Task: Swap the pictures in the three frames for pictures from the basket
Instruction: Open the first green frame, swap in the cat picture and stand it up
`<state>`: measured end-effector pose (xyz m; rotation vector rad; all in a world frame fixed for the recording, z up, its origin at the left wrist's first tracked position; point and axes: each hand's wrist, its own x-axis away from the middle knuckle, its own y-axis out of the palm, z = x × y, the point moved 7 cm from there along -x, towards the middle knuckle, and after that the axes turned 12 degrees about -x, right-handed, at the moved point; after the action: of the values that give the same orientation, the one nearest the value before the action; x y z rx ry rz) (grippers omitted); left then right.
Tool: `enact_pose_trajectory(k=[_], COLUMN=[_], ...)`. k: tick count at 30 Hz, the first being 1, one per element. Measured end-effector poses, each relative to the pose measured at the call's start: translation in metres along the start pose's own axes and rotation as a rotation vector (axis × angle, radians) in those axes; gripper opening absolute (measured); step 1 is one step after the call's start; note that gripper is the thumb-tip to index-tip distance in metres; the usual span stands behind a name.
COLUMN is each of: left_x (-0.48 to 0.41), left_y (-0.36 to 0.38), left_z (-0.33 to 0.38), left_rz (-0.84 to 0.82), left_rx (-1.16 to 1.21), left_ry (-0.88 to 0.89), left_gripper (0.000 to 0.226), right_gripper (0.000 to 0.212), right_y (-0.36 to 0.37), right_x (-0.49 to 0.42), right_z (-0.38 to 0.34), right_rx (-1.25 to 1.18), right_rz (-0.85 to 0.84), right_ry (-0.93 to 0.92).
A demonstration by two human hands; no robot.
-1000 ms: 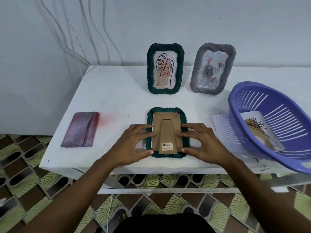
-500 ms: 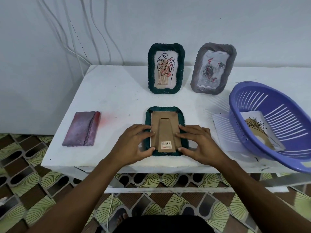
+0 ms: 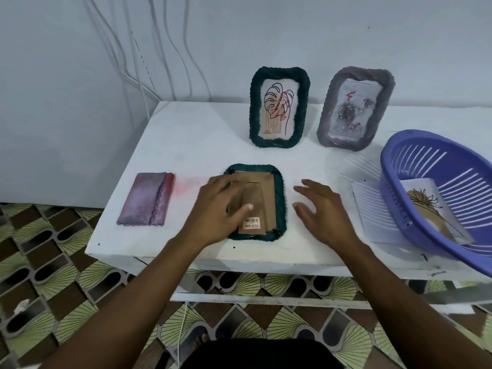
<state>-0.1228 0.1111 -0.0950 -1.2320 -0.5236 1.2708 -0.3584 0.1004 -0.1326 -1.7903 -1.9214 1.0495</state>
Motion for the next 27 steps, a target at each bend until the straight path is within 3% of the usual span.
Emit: enact_pose_trajectory(k=[3, 5, 7, 11, 15, 18, 27], left_x=[-0.015, -0.02, -0.021, -0.023, -0.027, -0.024, 0.015], left_y=[0.03, 0.056, 0.069, 0.06, 0.017, -0.021, -0.08], left_z=[0.047, 0.061, 0.064, 0.065, 0.053, 0.034, -0.041], left_rz=[-0.197, -0.34, -0.375, -0.206, 0.0, 0.04, -0.005], left_rx=[-0.092, -0.232, -0.321, -0.247, 0.152, 0.423, 0.538], left_ry=[0.139, 0.126, 0.081, 0.067, -0.045, -0.118, -0.411], left_gripper=[0.061, 0.065, 0.064, 0.055, 0.049, 0.041, 0.034], right_gripper=[0.04, 0.037, 0.033, 0.03, 0.028, 0.027, 0.03], right_y=[-0.005, -0.004, -0.006, -0.011, -0.013, -0.006, 0.043], right_x=[0.003, 0.004, 0.003, 0.003, -0.001, -0.008, -0.024], right_z=[0.012, 0.014, 0.016, 0.017, 0.007, -0.011, -0.057], right_rx=[0.069, 0.053, 0.01, -0.04, -0.029, -0.061, -0.321], right_rz=[-0.001, -0.016, -0.01, -0.005, 0.015, -0.006, -0.095], right_ry=[-0.015, -0.017, 0.0, 0.018, 0.003, -0.015, 0.042])
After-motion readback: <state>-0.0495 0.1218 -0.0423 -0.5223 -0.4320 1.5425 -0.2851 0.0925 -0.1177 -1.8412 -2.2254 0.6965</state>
